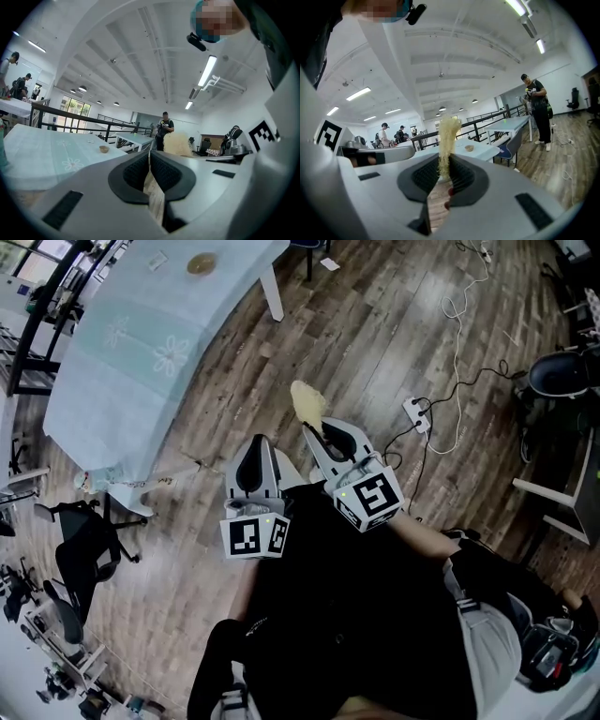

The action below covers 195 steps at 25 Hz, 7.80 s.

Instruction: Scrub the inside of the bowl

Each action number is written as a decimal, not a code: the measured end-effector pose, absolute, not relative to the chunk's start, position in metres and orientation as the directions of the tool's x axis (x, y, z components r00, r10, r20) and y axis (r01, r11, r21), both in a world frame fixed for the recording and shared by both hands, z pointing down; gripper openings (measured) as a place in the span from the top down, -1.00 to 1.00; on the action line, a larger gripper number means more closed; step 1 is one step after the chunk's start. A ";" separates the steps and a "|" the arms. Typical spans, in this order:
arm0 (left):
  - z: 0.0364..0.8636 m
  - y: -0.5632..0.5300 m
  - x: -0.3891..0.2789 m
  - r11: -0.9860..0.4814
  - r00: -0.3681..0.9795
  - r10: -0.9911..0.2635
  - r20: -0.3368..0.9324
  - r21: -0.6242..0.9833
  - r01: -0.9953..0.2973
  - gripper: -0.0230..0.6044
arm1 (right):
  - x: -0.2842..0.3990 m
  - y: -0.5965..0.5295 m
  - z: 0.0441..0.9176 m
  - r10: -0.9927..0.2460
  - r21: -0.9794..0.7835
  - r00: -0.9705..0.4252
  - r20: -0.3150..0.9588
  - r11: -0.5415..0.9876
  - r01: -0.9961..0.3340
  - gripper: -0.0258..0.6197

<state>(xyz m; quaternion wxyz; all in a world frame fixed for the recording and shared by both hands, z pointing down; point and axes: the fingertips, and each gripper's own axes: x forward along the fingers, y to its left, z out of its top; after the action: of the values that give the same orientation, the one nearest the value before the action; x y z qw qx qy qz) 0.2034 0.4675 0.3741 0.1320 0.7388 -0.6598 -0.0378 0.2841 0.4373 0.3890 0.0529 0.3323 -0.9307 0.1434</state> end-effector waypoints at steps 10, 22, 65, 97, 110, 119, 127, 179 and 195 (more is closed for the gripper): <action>0.378 0.443 0.168 -0.074 0.107 -0.987 0.117 0.256 -0.964 0.86 | 0.246 0.416 0.394 -0.582 -0.218 -0.785 0.212 0.755 -0.618 0.77; 0.384 0.341 0.087 -0.195 0.240 -0.964 0.118 0.304 -0.933 0.86 | 0.163 0.337 0.393 -0.661 -0.187 -0.706 0.254 0.683 -0.706 0.77; 0.404 0.008 -0.007 0.070 -0.023 -0.988 0.155 0.305 -0.950 0.86 | 0.073 -0.007 0.414 -0.413 -0.219 -0.860 0.300 0.848 -0.483 0.76; 0.544 -0.086 -0.133 0.116 0.044 -0.888 0.458 0.316 -0.942 0.85 | -0.001 -0.084 0.436 -0.515 -0.149 -0.696 0.501 0.741 -0.655 0.76; 0.643 -0.107 -0.166 0.351 0.015 -0.769 0.639 0.441 -0.826 0.57 | 0.006 -0.090 0.433 -0.561 -0.132 -0.659 0.502 0.703 -0.699 0.76; 0.681 -0.108 -0.155 0.468 0.044 -0.699 0.714 0.502 -0.727 0.57 | 0.009 -0.099 0.433 -0.571 -0.143 -0.652 0.500 0.687 -0.712 0.76; 0.697 -0.114 -0.150 0.441 0.082 -0.656 0.750 0.469 -0.766 0.63 | 0.003 -0.099 0.439 -0.564 -0.167 -0.658 0.499 0.682 -0.712 0.76; 0.380 -0.117 -0.071 -0.095 0.141 -0.970 0.198 0.225 -0.970 0.85 | 0.007 -0.087 0.407 -0.440 -0.878 -0.832 0.338 0.171 -0.446 0.76; 0.387 -0.122 -0.057 -0.162 0.205 -0.949 0.239 0.187 -0.969 0.85 | -0.003 -0.101 0.392 -0.452 -0.409 -0.777 0.438 0.669 -0.620 0.76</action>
<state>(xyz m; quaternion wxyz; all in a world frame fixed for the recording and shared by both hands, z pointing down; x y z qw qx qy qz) -0.0570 -0.1222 0.3867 0.1501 0.7614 -0.6298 0.0329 -0.0031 -0.1008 0.3920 0.1518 0.2973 -0.9009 0.2773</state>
